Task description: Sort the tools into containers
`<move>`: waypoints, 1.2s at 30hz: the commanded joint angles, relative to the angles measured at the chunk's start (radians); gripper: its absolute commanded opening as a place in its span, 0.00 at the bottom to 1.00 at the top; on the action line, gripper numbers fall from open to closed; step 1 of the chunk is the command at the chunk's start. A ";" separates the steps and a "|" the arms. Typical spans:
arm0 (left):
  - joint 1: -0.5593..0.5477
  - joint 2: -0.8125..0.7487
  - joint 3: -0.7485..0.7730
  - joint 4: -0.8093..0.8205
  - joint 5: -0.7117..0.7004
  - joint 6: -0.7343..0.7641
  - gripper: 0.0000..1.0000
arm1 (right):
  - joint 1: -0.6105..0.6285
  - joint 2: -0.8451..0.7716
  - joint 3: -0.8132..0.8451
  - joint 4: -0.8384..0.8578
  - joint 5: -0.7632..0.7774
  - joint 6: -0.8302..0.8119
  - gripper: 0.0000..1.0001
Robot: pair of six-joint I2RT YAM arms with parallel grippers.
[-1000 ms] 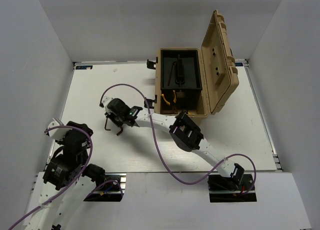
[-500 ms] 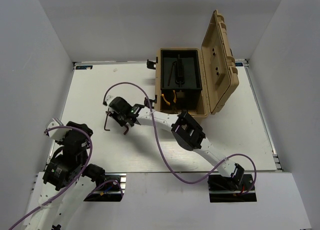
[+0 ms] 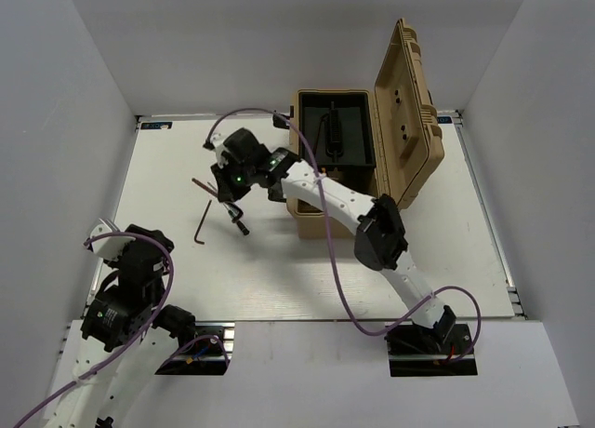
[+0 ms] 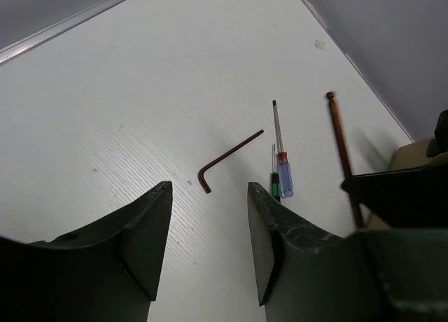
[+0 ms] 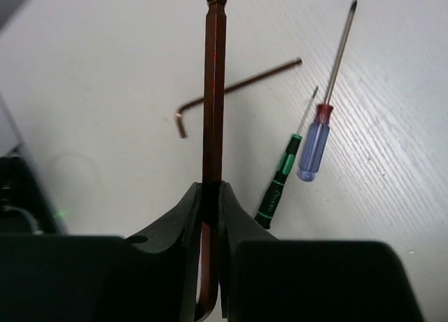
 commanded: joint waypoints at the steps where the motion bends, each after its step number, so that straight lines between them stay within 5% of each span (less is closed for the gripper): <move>1: -0.004 0.012 -0.003 0.013 0.007 0.001 0.58 | -0.011 -0.118 0.061 0.002 -0.107 0.026 0.00; 9: -0.004 0.046 -0.012 0.032 0.027 0.030 0.58 | -0.066 -0.221 0.082 0.010 0.221 -0.121 0.00; 17: -0.004 0.084 -0.021 0.062 0.058 0.059 0.58 | -0.224 -0.325 -0.079 0.122 0.572 -0.208 0.00; 32: -0.004 0.185 -0.021 0.090 0.096 0.101 0.58 | -0.416 -0.295 -0.219 0.153 0.576 -0.124 0.00; 36: 0.007 0.332 -0.021 0.113 0.151 0.133 0.66 | -0.427 -0.275 -0.200 0.134 0.522 -0.090 0.00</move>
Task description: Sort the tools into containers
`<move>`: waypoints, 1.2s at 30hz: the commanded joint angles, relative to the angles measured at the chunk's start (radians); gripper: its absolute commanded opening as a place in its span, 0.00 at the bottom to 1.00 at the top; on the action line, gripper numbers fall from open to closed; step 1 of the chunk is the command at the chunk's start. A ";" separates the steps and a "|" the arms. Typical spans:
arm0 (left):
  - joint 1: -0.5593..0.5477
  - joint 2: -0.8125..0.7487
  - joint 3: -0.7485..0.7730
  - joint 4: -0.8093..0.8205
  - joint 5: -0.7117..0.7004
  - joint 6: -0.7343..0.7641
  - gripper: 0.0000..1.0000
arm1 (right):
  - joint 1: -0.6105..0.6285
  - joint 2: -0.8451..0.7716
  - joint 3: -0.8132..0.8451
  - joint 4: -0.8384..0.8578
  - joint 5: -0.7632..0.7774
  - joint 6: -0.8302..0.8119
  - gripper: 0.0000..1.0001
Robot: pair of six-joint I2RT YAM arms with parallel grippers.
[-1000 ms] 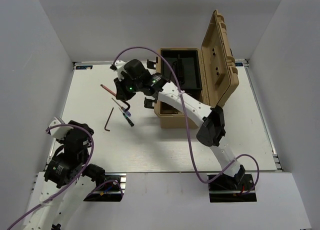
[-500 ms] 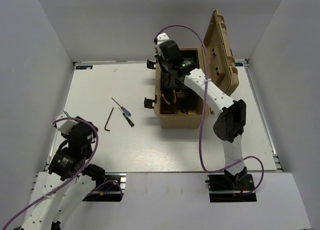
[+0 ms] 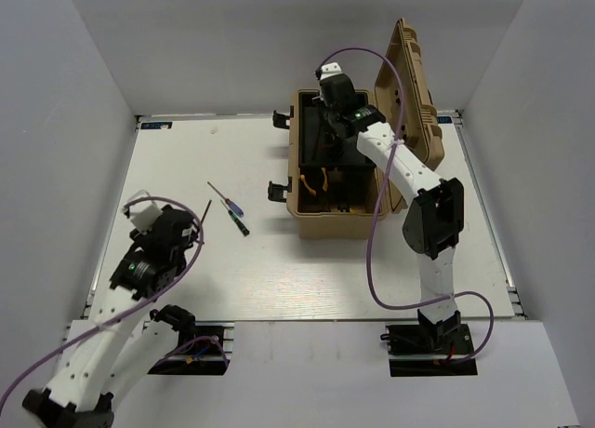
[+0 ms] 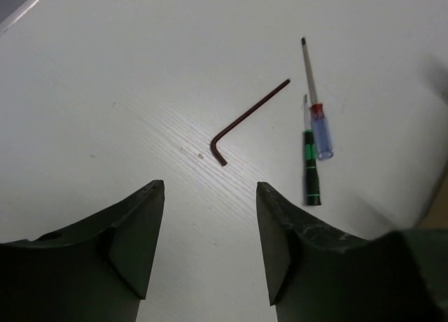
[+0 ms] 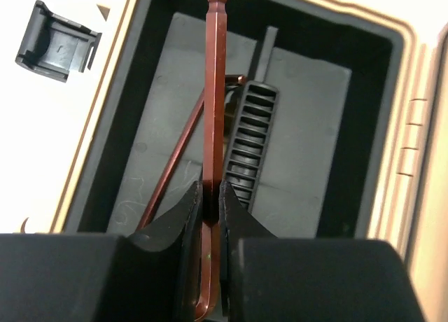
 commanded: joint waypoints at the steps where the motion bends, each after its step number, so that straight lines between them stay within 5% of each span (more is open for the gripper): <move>1: 0.014 0.145 0.006 0.028 0.058 0.045 0.68 | -0.009 0.012 0.036 0.036 -0.058 0.049 0.00; 10: 0.024 0.296 0.026 0.080 0.127 0.105 0.70 | -0.009 0.066 0.077 0.001 -0.150 0.088 0.00; 15: 0.033 0.365 0.060 0.116 0.184 0.159 0.71 | -0.010 0.063 0.077 -0.019 -0.167 0.095 0.31; 23: 0.053 0.468 0.079 0.263 0.277 0.317 0.71 | -0.009 -0.023 0.071 -0.047 -0.205 0.112 0.40; 26: 0.073 0.520 0.079 0.308 0.316 0.381 0.65 | -0.010 -0.078 0.021 -0.048 -0.271 0.131 0.11; 27: 0.086 0.537 0.091 0.308 0.316 0.407 0.57 | -0.012 -0.117 0.001 -0.033 -0.416 0.128 0.00; 29: 0.105 0.601 0.106 0.337 0.345 0.430 0.51 | -0.015 -0.169 -0.056 -0.024 -0.539 0.105 0.00; 32: 0.148 0.711 0.140 0.380 0.389 0.478 0.49 | -0.015 -0.243 -0.122 -0.022 -1.010 -0.021 0.00; 36: 0.246 0.842 0.177 0.411 0.443 0.515 0.48 | -0.004 -0.363 -0.207 -0.047 -1.147 -0.104 0.00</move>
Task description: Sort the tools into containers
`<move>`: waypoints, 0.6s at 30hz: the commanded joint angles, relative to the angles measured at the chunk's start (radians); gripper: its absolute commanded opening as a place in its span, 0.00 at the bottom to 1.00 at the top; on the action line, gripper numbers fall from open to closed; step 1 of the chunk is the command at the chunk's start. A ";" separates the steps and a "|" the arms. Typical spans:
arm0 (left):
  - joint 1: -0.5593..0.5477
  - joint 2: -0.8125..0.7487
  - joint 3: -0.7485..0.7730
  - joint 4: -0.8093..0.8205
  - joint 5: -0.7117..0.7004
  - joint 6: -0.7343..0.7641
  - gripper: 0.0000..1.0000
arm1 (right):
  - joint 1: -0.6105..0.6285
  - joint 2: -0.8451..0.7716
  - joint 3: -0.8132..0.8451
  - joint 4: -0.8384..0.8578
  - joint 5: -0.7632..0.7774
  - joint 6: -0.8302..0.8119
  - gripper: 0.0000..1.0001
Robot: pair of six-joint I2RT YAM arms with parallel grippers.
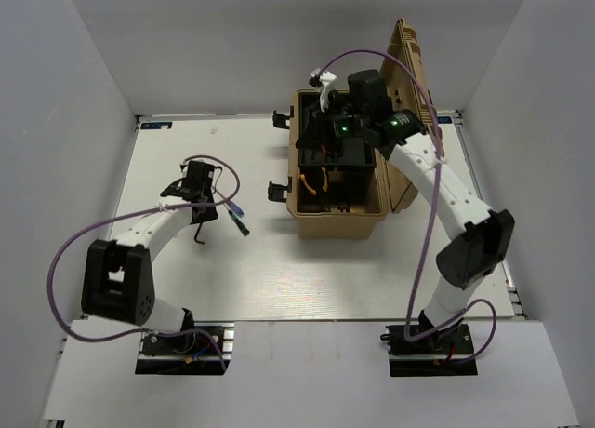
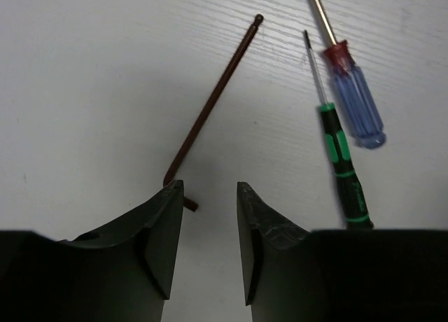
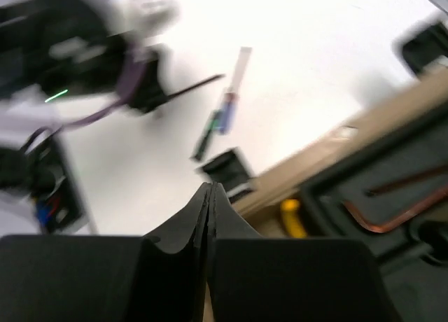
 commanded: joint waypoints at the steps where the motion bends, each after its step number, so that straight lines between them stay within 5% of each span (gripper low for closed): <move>1: 0.076 0.067 0.053 0.069 0.084 0.080 0.46 | 0.026 -0.097 -0.050 -0.030 -0.276 -0.140 0.00; 3: 0.099 0.076 0.062 0.107 0.121 0.098 0.46 | 0.015 -0.128 -0.060 -0.058 -0.281 -0.212 0.07; 4: 0.120 0.102 0.062 0.120 0.132 0.121 0.46 | 0.020 -0.143 -0.063 -0.087 -0.284 -0.231 0.24; 6: 0.139 0.137 0.071 0.120 0.141 0.130 0.46 | 0.025 -0.169 -0.080 -0.139 -0.298 -0.267 0.31; 18: 0.186 0.280 0.096 0.134 0.247 0.190 0.46 | 0.041 -0.300 -0.235 -0.115 -0.269 -0.272 0.31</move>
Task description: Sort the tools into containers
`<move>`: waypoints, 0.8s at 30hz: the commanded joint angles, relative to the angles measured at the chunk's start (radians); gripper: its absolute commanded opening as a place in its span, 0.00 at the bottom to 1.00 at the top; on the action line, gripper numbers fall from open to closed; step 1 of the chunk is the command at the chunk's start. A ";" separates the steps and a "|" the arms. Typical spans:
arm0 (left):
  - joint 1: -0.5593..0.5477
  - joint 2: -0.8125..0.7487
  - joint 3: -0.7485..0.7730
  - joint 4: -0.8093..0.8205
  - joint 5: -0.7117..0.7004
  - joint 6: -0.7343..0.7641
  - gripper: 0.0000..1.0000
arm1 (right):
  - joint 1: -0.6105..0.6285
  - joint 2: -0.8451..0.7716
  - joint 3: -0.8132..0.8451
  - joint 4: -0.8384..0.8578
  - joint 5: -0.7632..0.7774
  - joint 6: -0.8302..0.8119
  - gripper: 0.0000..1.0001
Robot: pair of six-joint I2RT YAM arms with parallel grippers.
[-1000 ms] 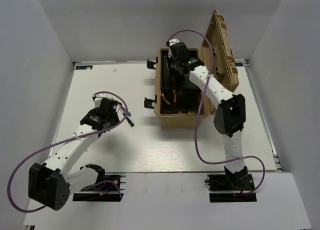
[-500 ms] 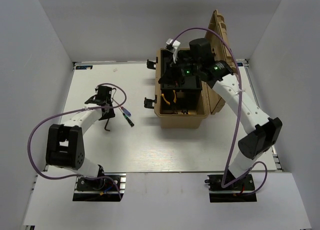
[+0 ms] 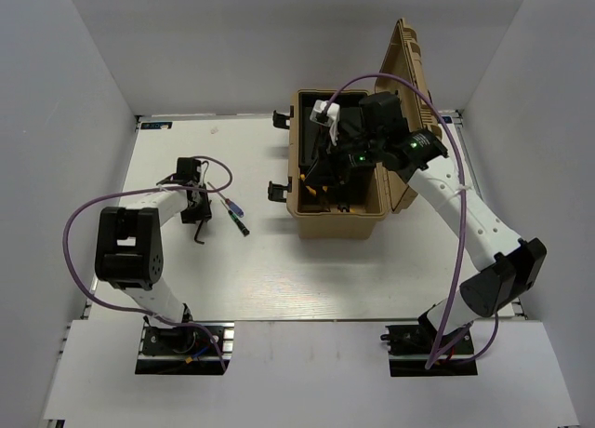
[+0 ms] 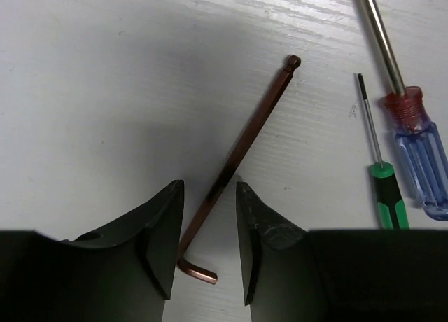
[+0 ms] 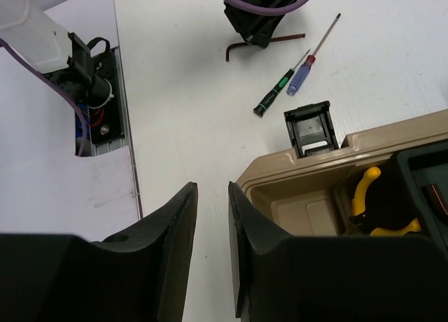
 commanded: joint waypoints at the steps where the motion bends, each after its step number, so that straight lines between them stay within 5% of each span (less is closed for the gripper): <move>1: 0.005 0.015 0.022 0.007 0.046 0.039 0.46 | 0.002 -0.035 -0.011 0.020 -0.015 -0.003 0.31; 6: 0.005 0.062 0.033 -0.029 -0.010 0.039 0.33 | 0.006 -0.035 -0.004 0.034 -0.033 0.029 0.31; 11: 0.005 0.093 0.042 -0.059 -0.040 0.050 0.32 | 0.006 -0.048 0.008 0.031 -0.049 0.049 0.31; 18: 0.005 0.093 0.051 -0.070 -0.029 0.050 0.00 | 0.008 -0.067 0.000 0.030 -0.046 0.052 0.32; 22: 0.005 0.017 0.060 -0.070 -0.008 0.041 0.00 | 0.011 -0.076 0.006 -0.015 -0.035 0.015 0.62; 24: 0.005 -0.020 0.080 -0.091 0.005 0.040 0.00 | 0.011 -0.078 0.009 -0.032 -0.026 0.001 0.64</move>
